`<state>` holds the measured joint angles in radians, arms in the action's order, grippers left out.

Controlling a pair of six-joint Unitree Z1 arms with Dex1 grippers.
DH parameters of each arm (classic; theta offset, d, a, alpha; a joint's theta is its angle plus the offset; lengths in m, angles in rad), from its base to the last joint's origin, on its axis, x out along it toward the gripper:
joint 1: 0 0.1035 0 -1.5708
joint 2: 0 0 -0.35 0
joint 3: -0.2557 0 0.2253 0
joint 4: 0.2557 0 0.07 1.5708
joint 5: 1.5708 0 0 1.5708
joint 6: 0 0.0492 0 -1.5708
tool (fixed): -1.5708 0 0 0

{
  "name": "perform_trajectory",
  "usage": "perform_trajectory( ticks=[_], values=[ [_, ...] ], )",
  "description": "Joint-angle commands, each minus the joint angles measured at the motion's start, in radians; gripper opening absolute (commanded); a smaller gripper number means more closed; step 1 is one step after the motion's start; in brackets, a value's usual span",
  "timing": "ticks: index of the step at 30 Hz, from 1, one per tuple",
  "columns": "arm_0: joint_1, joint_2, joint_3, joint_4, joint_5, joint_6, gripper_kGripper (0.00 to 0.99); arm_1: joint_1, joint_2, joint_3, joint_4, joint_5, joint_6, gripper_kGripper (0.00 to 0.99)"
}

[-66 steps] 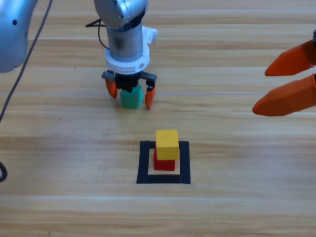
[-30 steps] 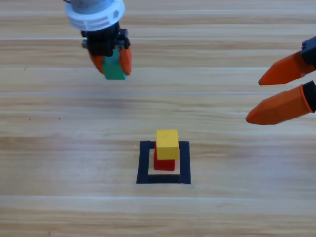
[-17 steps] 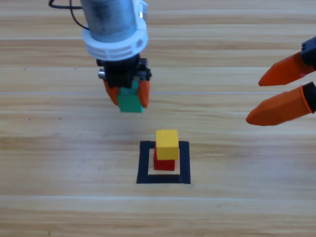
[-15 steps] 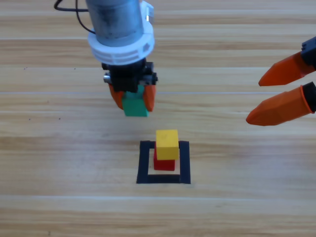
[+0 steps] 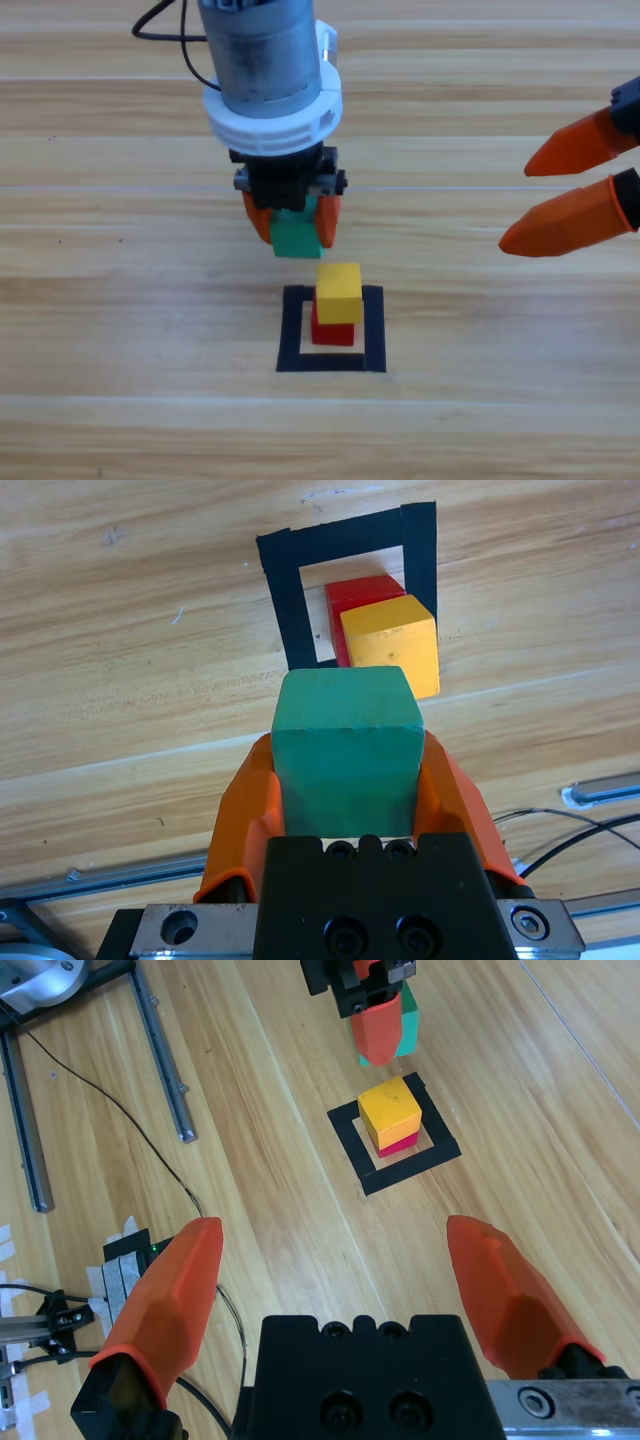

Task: Stack the blocks in the rectangular block: red at the bottom, yellow in the middle, green on top

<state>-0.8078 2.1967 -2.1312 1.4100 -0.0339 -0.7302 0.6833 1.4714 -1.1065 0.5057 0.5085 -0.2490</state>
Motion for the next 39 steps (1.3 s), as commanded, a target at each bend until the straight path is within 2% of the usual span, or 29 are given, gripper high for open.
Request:
perform_trajectory(
  ticks=[1, 22, 39],
  values=[
    [-0.024, 0.083, -0.007, 0.007, -0.011, -0.023, 0.000, 0.021, 0.010, 0.031, -0.013, -0.005, -0.009, 0.986],
    [-0.051, 0.169, -0.085, 0.007, -0.012, -0.060, 0.000, 0.021, -0.002, 0.037, -0.013, -0.005, -0.010, 0.986],
    [-0.054, 0.173, -0.098, 0.007, -0.009, -0.061, 0.000, 0.021, -0.005, 0.039, -0.013, -0.004, -0.012, 0.986]
  ],
)
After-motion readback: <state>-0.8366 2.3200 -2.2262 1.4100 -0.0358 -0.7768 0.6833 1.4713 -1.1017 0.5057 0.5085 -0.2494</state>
